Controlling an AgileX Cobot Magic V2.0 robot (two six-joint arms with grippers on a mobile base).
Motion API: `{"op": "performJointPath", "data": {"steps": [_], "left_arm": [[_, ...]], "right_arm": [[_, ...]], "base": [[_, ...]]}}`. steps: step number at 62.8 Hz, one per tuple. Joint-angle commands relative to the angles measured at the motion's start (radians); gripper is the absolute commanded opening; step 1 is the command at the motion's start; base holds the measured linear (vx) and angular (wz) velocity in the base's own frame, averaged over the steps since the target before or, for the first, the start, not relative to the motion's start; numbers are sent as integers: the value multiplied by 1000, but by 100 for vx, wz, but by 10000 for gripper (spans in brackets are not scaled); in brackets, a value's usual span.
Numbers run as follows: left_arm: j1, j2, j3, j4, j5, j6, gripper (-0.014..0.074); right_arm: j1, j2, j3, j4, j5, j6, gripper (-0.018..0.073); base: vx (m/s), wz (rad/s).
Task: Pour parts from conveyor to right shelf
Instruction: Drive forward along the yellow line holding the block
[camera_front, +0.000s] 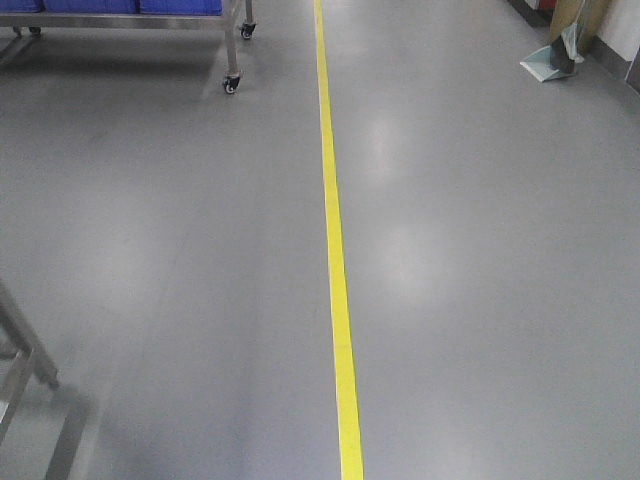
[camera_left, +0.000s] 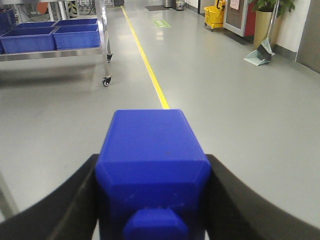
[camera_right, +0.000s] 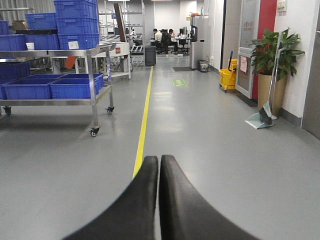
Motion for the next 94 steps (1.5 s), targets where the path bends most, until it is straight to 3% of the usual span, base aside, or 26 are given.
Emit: {"op": "performJointPath", "data": {"steps": [1, 94], "left_arm": [[-1, 11, -28, -7, -80, -1, -6], [-1, 11, -28, -7, -80, -1, -6]], "right_arm": [[1, -12, 15, -2, -76, -3, -10], [1, -12, 15, -2, -76, -3, -10]], "base": [[74, -2], [71, 4]]}}
